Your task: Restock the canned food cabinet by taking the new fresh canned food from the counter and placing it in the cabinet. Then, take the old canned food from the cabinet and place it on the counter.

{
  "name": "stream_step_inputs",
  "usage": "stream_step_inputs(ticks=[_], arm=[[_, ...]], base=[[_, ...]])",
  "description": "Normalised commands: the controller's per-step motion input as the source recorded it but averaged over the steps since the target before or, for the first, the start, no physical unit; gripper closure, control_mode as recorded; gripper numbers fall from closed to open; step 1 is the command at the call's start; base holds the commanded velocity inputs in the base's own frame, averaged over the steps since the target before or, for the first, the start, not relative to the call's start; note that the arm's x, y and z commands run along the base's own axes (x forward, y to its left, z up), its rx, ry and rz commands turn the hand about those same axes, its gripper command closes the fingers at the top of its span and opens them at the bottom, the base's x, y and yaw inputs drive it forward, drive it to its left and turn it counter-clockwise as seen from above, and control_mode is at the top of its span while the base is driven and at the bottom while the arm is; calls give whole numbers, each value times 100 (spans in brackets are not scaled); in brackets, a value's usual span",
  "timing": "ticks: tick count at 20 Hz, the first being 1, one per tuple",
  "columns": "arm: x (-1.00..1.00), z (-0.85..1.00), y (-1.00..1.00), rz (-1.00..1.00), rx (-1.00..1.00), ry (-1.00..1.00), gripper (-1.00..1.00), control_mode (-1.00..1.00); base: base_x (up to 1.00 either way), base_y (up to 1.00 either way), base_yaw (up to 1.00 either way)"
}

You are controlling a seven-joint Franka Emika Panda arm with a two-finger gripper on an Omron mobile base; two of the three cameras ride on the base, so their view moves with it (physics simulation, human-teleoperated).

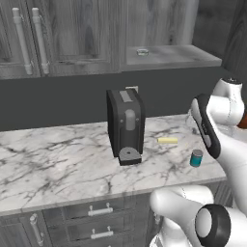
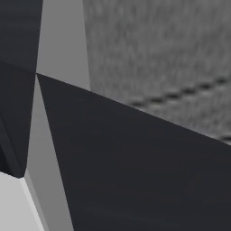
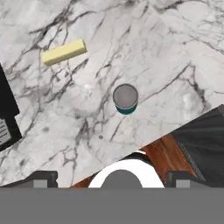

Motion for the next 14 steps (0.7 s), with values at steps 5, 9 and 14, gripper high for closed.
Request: stream_step_inputs(ticks=[5,9,14], arm=[[1,-88,-49,-18,0,23,-100,-100],[16,-83,-2,-6,0,21,-100,-100],[20,-53,0,-1,7,3,-100,-100]], base=[[0,0,0],[0,0,0],[0,0,0]])
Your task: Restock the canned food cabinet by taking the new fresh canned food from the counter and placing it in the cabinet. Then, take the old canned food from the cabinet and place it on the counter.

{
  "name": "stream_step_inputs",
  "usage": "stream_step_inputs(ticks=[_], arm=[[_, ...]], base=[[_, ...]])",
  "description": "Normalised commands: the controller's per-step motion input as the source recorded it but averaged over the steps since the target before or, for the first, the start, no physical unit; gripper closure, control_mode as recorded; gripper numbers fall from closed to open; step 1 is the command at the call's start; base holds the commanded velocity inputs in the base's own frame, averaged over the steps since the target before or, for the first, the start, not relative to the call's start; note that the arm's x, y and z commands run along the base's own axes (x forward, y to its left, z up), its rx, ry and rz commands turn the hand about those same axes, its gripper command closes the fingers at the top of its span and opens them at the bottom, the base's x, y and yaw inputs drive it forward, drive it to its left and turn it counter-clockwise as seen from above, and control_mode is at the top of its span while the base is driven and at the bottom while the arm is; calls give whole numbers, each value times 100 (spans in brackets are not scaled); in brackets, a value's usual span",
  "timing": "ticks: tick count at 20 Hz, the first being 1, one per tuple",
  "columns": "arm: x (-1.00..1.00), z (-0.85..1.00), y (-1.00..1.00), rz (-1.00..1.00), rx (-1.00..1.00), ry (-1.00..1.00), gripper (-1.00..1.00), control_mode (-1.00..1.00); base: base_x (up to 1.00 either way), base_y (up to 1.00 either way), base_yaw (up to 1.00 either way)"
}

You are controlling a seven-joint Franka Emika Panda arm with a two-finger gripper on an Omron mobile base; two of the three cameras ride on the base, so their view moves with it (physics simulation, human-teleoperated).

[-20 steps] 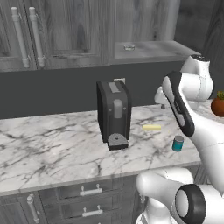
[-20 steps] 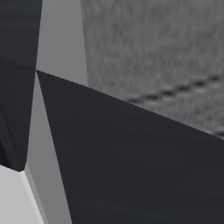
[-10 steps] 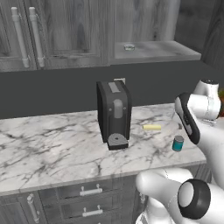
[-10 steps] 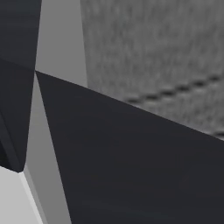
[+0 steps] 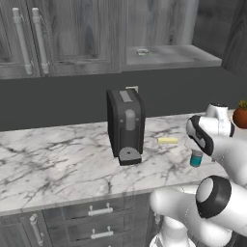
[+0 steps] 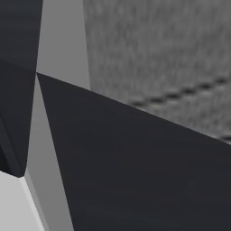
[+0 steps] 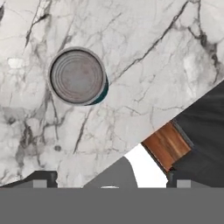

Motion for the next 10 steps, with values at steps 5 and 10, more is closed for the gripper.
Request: stream_step_inputs(ticks=[5,10], arm=[[29,-22,0,0,0,0,-100,-100],[24,-16,-9,0,-3,0,-100,-100]], base=[[0,0,0],[0,0,0]])
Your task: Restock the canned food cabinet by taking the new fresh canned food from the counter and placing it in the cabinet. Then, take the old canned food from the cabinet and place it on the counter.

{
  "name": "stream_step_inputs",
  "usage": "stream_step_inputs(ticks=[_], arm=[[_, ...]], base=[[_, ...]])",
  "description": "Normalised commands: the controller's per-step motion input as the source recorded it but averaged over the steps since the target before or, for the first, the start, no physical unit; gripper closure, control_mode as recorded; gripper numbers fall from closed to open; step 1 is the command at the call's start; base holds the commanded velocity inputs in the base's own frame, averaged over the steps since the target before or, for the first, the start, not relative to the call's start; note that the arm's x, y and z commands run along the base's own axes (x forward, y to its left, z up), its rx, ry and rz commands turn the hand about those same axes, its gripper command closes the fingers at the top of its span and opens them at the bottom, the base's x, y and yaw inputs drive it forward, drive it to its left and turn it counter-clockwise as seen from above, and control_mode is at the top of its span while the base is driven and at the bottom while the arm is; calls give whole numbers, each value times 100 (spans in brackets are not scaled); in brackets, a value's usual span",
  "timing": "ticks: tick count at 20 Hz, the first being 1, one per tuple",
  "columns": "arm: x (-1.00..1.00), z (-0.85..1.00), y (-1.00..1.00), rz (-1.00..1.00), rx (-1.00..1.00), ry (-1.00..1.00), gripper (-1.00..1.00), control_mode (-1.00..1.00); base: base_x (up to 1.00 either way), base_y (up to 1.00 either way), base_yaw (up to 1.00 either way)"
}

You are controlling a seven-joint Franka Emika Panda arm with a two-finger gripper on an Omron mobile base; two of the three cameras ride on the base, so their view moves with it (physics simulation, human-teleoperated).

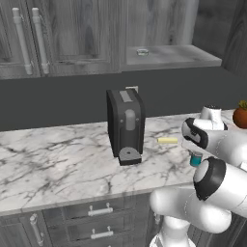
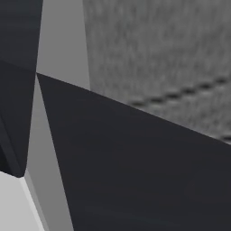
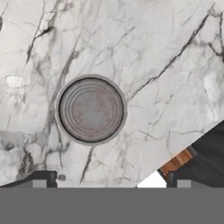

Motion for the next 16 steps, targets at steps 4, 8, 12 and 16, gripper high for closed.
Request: stream_step_inputs(ticks=[4,8,12,16], arm=[[7,-18,-21,4,-7,0,-100,-100],[20,-18,-8,0,-7,0,-100,-100],[26,-14,0,0,0,-2,-100,-100],[23,-10,0,0,0,-4,-100,-100]], base=[[0,0,0],[0,0,0],[0,0,0],[0,0,0]])
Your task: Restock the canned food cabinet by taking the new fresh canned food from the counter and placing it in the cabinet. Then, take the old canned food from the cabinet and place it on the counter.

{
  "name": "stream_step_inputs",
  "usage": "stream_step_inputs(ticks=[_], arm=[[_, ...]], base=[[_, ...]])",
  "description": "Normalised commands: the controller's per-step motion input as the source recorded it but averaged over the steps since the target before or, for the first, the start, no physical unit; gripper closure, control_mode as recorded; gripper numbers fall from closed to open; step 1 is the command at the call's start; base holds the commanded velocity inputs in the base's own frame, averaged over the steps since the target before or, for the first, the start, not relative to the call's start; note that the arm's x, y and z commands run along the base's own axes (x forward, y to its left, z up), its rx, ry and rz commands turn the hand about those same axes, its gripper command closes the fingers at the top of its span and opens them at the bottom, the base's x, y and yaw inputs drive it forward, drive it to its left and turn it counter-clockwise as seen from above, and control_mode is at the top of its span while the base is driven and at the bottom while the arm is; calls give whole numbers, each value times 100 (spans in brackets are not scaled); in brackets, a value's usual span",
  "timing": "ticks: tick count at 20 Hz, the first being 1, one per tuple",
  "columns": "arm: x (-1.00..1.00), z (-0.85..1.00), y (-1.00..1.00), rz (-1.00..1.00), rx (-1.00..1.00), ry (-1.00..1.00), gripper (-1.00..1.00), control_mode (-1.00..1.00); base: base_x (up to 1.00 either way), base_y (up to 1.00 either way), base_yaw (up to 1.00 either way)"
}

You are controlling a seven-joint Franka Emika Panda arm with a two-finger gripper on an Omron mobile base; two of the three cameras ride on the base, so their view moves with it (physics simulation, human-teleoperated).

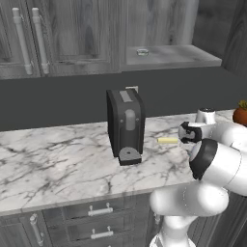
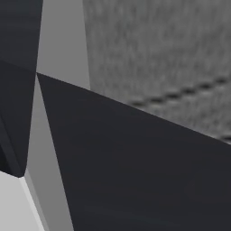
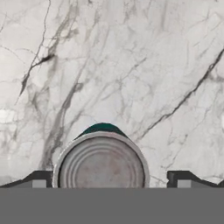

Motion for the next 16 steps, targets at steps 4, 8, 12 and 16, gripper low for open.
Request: stream_step_inputs(ticks=[4,8,12,16], arm=[[22,-18,0,0,-3,-6,-100,-100],[-1,-53,0,0,-4,-5,100,-100],[0,-2,0,0,0,0,100,-100],[-27,34,20,0,-7,-26,100,-100]], base=[[0,0,0],[0,0,0],[0,0,0],[0,0,0]])
